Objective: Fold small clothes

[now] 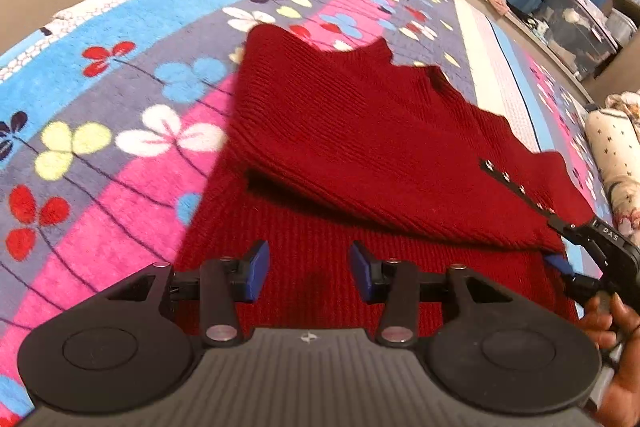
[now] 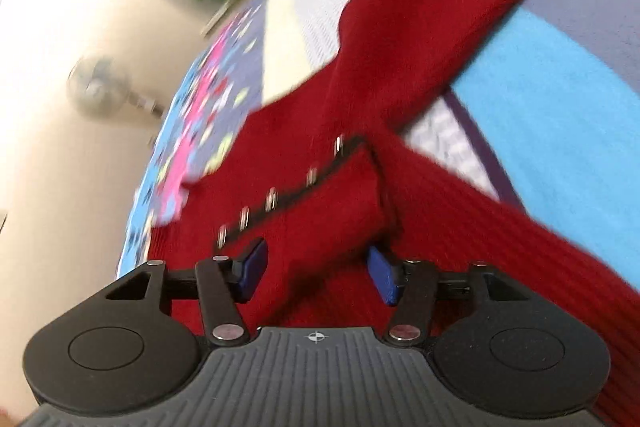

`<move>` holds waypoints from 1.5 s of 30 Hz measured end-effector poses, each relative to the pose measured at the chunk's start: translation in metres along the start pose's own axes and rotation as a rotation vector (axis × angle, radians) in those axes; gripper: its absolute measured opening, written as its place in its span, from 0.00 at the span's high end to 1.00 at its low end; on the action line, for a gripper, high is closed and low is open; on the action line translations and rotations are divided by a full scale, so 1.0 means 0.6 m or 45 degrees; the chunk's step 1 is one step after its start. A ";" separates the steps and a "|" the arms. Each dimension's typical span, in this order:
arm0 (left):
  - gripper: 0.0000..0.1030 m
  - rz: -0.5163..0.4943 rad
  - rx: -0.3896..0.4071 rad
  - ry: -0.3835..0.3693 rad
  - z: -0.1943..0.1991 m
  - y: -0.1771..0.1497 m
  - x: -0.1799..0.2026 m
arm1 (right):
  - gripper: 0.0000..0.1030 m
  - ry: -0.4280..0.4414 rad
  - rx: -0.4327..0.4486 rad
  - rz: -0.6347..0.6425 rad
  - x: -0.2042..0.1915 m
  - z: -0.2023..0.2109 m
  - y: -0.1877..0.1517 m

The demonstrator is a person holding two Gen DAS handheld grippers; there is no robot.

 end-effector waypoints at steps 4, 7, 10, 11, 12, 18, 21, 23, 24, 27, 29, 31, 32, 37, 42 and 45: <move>0.52 0.084 0.039 0.006 0.004 0.019 -0.013 | 0.92 -0.003 0.222 0.217 -0.049 0.013 0.037; 0.52 0.113 0.043 -0.025 0.000 0.025 -0.007 | 0.90 0.013 0.262 0.363 -0.066 0.011 0.044; 0.52 0.135 0.035 -0.023 -0.013 0.023 -0.004 | 0.83 -0.164 0.041 0.270 0.014 -0.041 0.020; 0.52 0.154 0.037 -0.025 -0.016 0.023 -0.005 | 0.83 -0.112 0.078 0.285 0.020 -0.035 0.019; 0.52 0.182 0.050 -0.029 -0.019 0.026 -0.007 | 0.83 -0.094 0.090 0.335 0.019 -0.033 0.015; 0.53 0.242 0.072 0.043 -0.042 0.031 -0.026 | 0.83 0.022 0.169 0.360 0.037 -0.010 0.003; 0.57 0.212 0.002 0.090 -0.067 0.015 -0.033 | 0.82 0.006 0.209 0.382 0.047 0.005 0.011; 0.57 0.187 0.012 0.107 -0.062 0.020 -0.026 | 0.79 0.000 0.237 0.399 0.055 0.019 0.032; 0.57 0.184 0.011 0.114 -0.061 0.019 -0.025 | 0.76 -0.026 0.266 0.415 0.060 0.030 0.049; 0.57 0.167 0.005 0.135 -0.062 0.019 -0.019 | 0.72 -0.117 0.339 0.316 0.107 0.038 0.120; 0.56 0.159 0.001 0.145 -0.063 0.018 -0.018 | 0.65 -0.171 0.338 0.188 0.157 0.025 0.172; 0.56 0.155 -0.001 0.151 -0.066 0.018 -0.017 | 0.56 -0.226 0.316 0.072 0.204 0.004 0.215; 0.56 0.149 -0.002 0.153 -0.069 0.019 -0.018 | 0.57 -0.230 0.298 0.020 0.224 -0.007 0.233; 0.56 0.104 -0.003 0.152 -0.073 0.018 -0.016 | 0.56 -0.192 0.266 -0.025 0.255 -0.048 0.291; 0.56 0.067 -0.004 0.150 -0.074 0.017 -0.014 | 0.58 -0.231 0.312 -0.115 0.282 -0.069 0.334; 0.56 0.059 -0.008 0.151 -0.074 0.017 -0.013 | 0.62 -0.277 0.327 -0.126 0.291 -0.073 0.348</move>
Point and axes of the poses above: each gripper's, at about its wrist camera, not at the fingertips, and z roughly against the way its jaws point, x to its right, y to its top, the point moved 7 cm from there along -z, roughly the way its jaws point, and after that the axes turned 5 degrees about x, right-handed, at the moved point
